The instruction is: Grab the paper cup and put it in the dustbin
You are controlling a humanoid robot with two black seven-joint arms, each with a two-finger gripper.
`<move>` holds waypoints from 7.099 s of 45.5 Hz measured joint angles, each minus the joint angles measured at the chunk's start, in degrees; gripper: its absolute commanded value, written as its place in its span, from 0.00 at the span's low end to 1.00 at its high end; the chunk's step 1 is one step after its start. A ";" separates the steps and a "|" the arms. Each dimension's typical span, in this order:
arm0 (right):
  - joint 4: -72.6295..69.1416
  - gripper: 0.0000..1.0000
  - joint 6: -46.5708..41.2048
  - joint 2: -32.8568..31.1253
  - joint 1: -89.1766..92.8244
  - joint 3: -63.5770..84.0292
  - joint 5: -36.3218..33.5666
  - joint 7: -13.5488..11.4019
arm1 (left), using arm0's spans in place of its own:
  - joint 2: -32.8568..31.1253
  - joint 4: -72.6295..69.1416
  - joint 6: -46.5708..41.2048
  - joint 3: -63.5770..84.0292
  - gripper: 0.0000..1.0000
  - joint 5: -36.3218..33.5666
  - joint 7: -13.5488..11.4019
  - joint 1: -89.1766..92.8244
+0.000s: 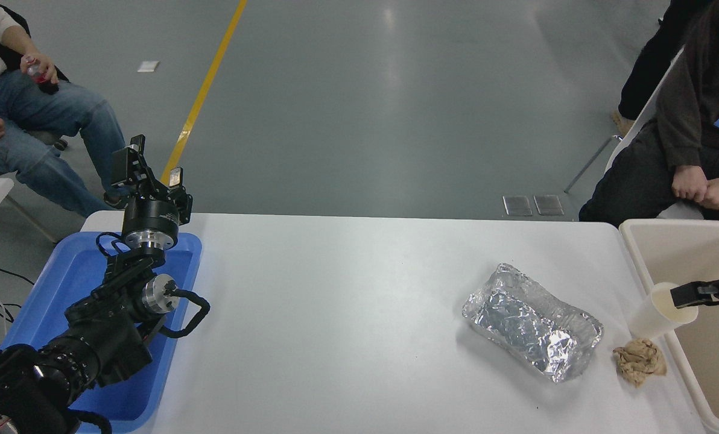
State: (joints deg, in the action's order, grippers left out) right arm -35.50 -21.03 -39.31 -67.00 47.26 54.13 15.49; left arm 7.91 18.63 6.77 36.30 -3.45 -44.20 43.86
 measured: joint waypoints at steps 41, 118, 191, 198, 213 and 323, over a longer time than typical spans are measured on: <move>7.97 0.00 1.92 5.01 7.67 -5.36 -4.59 -0.19 | 0.00 0.00 0.00 0.00 1.00 0.00 0.01 0.00; -32.38 0.00 -20.10 -1.87 -65.35 26.28 -5.06 0.32 | 0.06 0.00 0.00 0.00 1.00 -0.05 0.08 0.00; -2.15 0.00 11.24 -12.16 -7.04 4.43 9.51 0.12 | 0.05 -0.01 0.01 0.00 1.00 0.02 0.01 -0.01; 3.78 0.00 13.56 -7.69 1.48 -0.07 8.63 0.03 | -0.03 0.01 0.01 -0.01 1.00 0.01 0.00 -0.02; 17.48 0.00 16.50 3.07 15.29 -4.04 2.06 0.07 | 0.00 0.00 0.00 0.00 1.00 0.02 -0.01 0.00; -47.17 1.00 -20.18 14.86 -64.55 18.97 -29.38 -0.04 | -0.02 0.00 0.00 -0.02 1.00 0.00 -0.01 0.02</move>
State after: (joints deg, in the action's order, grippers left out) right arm -82.67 -41.21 -24.44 -131.55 66.22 24.75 15.45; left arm 7.89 18.64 6.77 36.28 -3.44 -44.21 43.87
